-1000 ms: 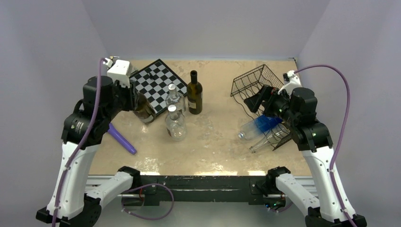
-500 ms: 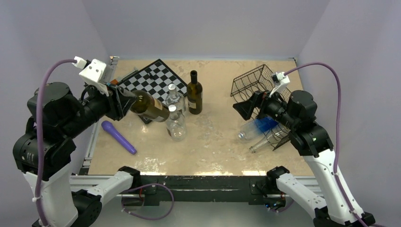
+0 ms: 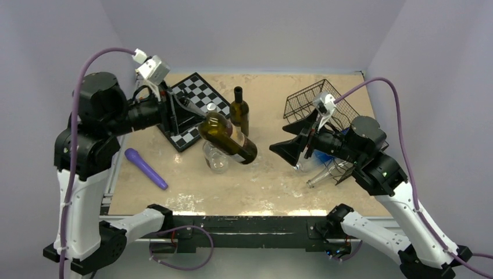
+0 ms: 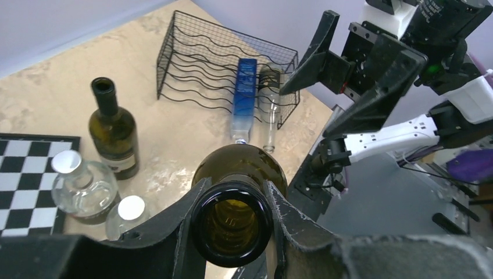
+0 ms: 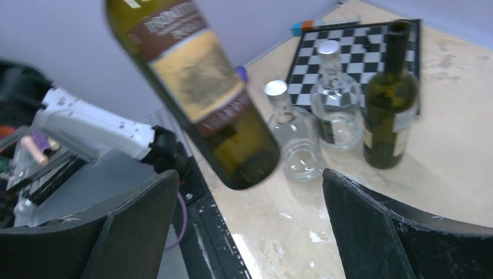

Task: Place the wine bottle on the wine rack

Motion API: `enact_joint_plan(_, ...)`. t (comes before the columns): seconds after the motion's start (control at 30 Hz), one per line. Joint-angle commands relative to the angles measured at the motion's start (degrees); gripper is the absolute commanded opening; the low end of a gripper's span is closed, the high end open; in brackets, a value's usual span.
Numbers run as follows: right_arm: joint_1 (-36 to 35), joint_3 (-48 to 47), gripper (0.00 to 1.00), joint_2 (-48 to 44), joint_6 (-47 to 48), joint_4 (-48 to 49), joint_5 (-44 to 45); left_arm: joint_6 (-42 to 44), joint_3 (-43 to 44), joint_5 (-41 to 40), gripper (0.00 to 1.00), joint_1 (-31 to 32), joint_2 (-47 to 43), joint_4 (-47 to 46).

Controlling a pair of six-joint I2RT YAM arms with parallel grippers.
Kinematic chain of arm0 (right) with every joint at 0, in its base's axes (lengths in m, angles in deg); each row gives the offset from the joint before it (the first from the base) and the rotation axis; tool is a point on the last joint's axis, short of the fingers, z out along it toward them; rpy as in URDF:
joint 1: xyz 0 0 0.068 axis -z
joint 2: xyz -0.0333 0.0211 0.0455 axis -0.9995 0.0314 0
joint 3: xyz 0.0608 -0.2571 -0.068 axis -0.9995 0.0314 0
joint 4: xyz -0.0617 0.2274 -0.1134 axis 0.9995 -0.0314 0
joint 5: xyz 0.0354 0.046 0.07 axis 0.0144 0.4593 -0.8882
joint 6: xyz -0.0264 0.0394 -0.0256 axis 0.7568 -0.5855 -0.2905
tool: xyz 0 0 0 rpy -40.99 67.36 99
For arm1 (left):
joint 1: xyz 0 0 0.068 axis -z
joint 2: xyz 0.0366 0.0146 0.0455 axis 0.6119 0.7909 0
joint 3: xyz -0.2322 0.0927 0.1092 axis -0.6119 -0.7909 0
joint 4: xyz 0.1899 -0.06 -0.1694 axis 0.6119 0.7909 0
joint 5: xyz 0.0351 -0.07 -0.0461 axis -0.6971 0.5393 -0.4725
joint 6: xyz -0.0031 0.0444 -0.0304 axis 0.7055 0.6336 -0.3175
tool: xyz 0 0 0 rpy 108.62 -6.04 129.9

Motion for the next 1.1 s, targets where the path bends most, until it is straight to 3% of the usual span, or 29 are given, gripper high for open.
enact_joint_plan(0.0, -7.68, -2.13, 0.98, 1.52, 4.97, 6.20, 1.61, -3.80, 1.71, 3.42, 0.00, 4.25, 2.67, -12.56)
enact_joint_plan(0.13, -14.54, -3.65, 0.98, 4.15, 10.48, 6.42, 7.27, -1.34, 5.66, 0.38, 0.00, 9.31, 6.10, -9.16)
enact_joint_plan(0.3, -18.87, -2.52, 0.98, 6.12, 14.90, 7.98, 14.24, -1.74, 6.19, 1.64, 0.00, 11.08, 7.27, -10.01)
enact_joint_plan(1.07, -20.50, 3.95, 0.96, 12.29, 18.20, 9.95, 13.17, 2.19, 5.90, 5.76, 0.00, 11.21, 5.56, -10.60)
